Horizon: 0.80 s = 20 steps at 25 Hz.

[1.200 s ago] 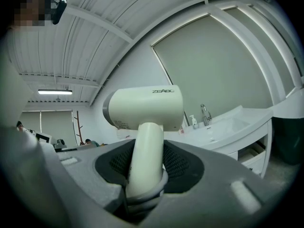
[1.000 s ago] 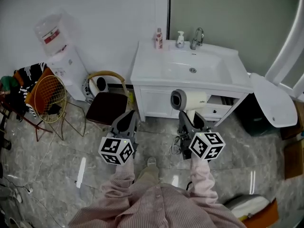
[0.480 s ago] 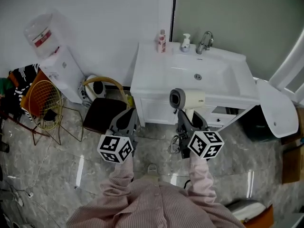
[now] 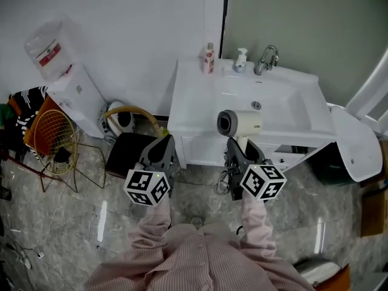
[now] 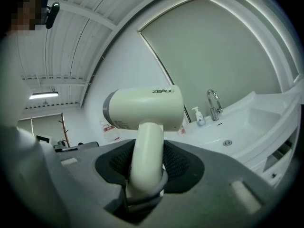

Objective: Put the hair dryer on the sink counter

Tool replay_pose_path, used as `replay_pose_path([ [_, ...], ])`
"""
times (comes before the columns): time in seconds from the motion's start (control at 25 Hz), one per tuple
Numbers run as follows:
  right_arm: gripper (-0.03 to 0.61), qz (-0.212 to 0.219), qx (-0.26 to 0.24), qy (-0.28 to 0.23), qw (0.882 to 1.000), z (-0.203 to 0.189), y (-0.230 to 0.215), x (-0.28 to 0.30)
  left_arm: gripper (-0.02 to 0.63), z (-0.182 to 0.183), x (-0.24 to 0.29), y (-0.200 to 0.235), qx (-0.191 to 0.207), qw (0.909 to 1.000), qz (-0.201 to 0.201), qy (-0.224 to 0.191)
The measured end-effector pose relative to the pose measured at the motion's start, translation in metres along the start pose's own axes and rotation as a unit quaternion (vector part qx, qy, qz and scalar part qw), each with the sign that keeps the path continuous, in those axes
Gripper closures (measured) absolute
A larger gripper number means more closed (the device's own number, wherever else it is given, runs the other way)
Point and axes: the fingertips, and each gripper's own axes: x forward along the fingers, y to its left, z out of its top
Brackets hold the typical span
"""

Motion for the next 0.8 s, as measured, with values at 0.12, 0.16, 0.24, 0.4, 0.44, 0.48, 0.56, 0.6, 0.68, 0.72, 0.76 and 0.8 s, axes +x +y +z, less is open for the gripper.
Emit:
replay_pose_path([
  [0.12,0.417,-0.003,0.003,0.003,1.0,-0.002,-0.005,0.01,0.617,-0.007,0.01,0.005,-0.005,1.0,-0.004,0.006],
  [0.16,0.417,-0.005,0.003,0.005,1.0,-0.003,-0.008,0.012,0.617,-0.009,0.013,0.006,-0.007,0.9999,-0.005,0.008],
  [0.24,0.417,-0.008,0.002,0.009,1.0,-0.003,-0.012,0.018,0.617,-0.012,0.019,0.01,-0.01,0.9999,-0.006,0.012],
  [0.4,0.417,-0.01,0.007,0.015,1.0,-0.002,-0.021,0.038,0.617,-0.015,0.037,0.022,-0.016,0.9997,-0.005,0.018],
  [0.44,0.417,-0.01,0.009,0.017,1.0,-0.001,-0.024,0.045,0.617,-0.016,0.042,0.025,-0.018,0.9996,-0.005,0.02],
  [0.48,0.417,-0.011,0.01,0.019,1.0,0.0,-0.028,0.051,0.617,-0.017,0.049,0.029,-0.019,0.9996,-0.005,0.022],
  [0.56,0.417,-0.012,0.013,0.023,1.0,0.001,-0.036,0.066,0.617,-0.02,0.061,0.036,-0.021,0.9994,-0.003,0.028],
  [0.6,0.417,-0.011,0.015,0.025,1.0,0.002,-0.04,0.074,0.617,-0.021,0.068,0.041,-0.022,0.9993,-0.001,0.03],
  [0.68,0.417,-0.009,0.018,0.028,0.999,0.005,-0.049,0.092,0.617,-0.023,0.083,0.05,-0.023,0.9991,0.004,0.034],
  [0.72,0.417,-0.008,0.02,0.03,0.999,0.008,-0.054,0.101,0.617,-0.024,0.091,0.055,-0.025,0.999,0.006,0.036],
  [0.76,0.417,-0.007,0.021,0.033,0.999,0.01,-0.058,0.111,0.617,-0.024,0.099,0.059,-0.027,0.9988,0.009,0.039],
  [0.8,0.417,-0.005,0.022,0.036,0.999,0.012,-0.063,0.121,0.617,-0.025,0.108,0.065,-0.031,0.9986,0.012,0.041],
])
